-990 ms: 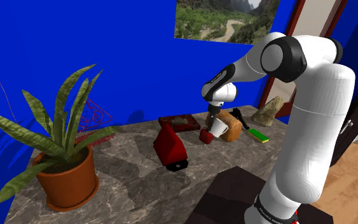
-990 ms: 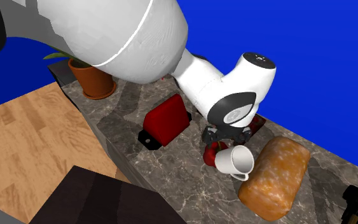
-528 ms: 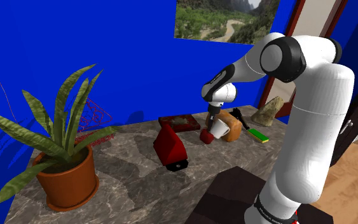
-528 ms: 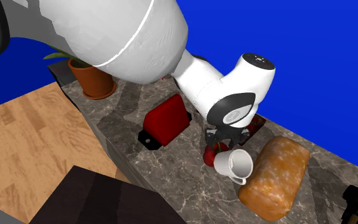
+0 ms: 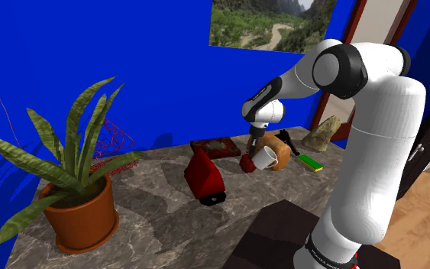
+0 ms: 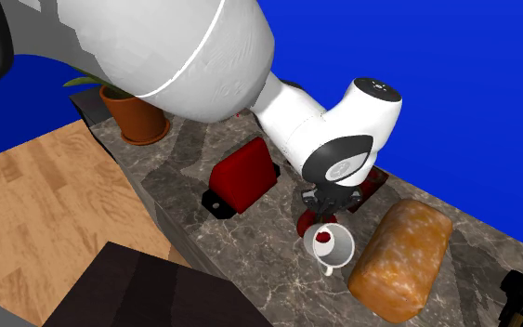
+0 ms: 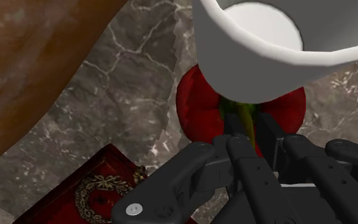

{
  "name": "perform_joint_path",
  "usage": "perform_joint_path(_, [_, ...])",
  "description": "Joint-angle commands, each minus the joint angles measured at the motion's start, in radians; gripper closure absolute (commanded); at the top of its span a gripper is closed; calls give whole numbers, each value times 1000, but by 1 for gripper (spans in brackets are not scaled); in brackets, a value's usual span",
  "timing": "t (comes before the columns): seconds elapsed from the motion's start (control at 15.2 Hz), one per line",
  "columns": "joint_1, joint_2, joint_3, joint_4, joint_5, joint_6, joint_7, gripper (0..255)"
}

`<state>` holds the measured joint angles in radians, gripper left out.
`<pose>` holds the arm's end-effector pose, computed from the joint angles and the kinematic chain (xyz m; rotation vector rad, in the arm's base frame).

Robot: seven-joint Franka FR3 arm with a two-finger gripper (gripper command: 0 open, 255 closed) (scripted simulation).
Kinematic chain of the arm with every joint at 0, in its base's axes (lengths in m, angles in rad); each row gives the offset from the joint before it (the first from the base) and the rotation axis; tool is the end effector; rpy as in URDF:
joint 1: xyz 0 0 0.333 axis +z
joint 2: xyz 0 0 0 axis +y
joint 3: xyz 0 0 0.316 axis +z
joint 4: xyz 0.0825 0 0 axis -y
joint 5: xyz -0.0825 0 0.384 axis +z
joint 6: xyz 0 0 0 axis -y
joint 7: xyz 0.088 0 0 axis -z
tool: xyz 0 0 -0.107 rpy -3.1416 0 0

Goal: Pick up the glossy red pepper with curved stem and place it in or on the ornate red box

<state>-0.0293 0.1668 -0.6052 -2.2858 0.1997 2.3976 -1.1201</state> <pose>0.4235 -0.3106 0.2908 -3.0569 -0.5286 -0.0277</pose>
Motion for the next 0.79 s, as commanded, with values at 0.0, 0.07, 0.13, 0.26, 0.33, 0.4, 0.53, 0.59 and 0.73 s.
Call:
perform_joint_path(0.0, [0, 1, 0, 0, 1, 1, 0, 255])
perform_joint_path(0.07, [2, -11, -4, 3, -11, -11, 8, 255])
perform_joint_path(0.13, [5, -22, -7, 6, -23, -22, 17, 255])
perform_joint_path(0.26, [9, -45, -12, 12, -45, -46, 33, 255])
perform_joint_path(0.33, [11, -56, -15, 15, -55, -58, 41, 255])
perform_joint_path(0.4, [13, -67, -17, 19, -65, -70, 48, 255])
perform_joint_path(0.53, [15, -89, -20, 27, -85, -95, 63, 255])
perform_joint_path(0.59, [16, -99, -21, 32, -94, -107, 70, 255])
perform_joint_path(0.73, [18, -119, -23, 42, -112, -132, 83, 255])
